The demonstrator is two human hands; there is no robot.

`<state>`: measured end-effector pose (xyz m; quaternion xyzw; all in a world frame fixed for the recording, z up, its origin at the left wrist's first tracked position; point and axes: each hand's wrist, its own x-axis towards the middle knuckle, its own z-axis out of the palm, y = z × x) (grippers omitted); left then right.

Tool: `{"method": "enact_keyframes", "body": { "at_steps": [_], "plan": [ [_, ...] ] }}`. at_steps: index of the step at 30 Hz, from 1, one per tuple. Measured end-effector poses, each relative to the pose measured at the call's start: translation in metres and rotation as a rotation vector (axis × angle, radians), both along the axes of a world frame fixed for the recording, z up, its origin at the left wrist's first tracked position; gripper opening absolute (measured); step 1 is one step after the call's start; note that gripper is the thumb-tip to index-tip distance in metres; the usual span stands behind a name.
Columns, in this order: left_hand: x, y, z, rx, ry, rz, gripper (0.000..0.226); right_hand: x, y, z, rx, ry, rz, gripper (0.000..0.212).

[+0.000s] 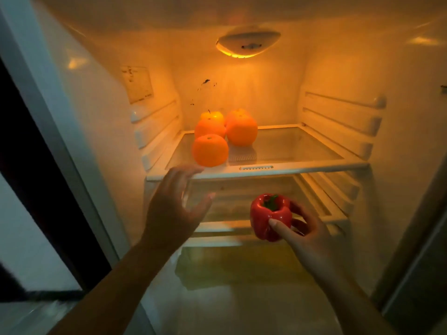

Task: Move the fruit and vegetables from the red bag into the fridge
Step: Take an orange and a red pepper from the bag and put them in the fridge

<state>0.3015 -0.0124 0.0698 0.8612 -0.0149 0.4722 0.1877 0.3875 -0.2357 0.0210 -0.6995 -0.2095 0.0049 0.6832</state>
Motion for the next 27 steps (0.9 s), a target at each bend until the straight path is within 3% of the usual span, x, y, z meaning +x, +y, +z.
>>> {"method": "enact_keyframes", "body": {
  "at_steps": [4, 10, 15, 17, 19, 23, 27],
  "plan": [
    [-0.007, 0.000, -0.045, 0.180, 0.215, -0.003, 0.039, 0.003, -0.001, -0.012, -0.009, 0.010, -0.006, 0.060],
    [0.045, -0.007, -0.061, 0.085, 0.451, -0.014, 0.048, 0.024, -0.016, -0.023, 0.028, 0.022, -0.142, 0.058],
    [0.099, -0.037, -0.073, 0.116, 0.567, -0.049, 0.040, 0.041, -0.030, -0.026, 0.033, 0.046, -0.295, 0.062],
    [0.107, -0.047, -0.083, 0.229, 0.591, -0.007, 0.039, 0.045, -0.033, -0.028, 0.041, 0.036, -0.320, 0.062],
    [0.109, -0.050, -0.090, 0.368, 0.577, 0.044, 0.045, 0.049, -0.033, -0.030, 0.041, 0.020, -0.350, 0.064],
    [0.112, -0.044, -0.094, 0.385, 0.593, 0.052, 0.052, 0.058, -0.027, -0.031, 0.050, 0.001, -0.388, 0.073],
    [0.112, -0.045, -0.094, 0.361, 0.631, 0.073, 0.065, 0.062, -0.021, -0.029, -0.068, -0.098, -0.415, 0.081]
  ]
}}
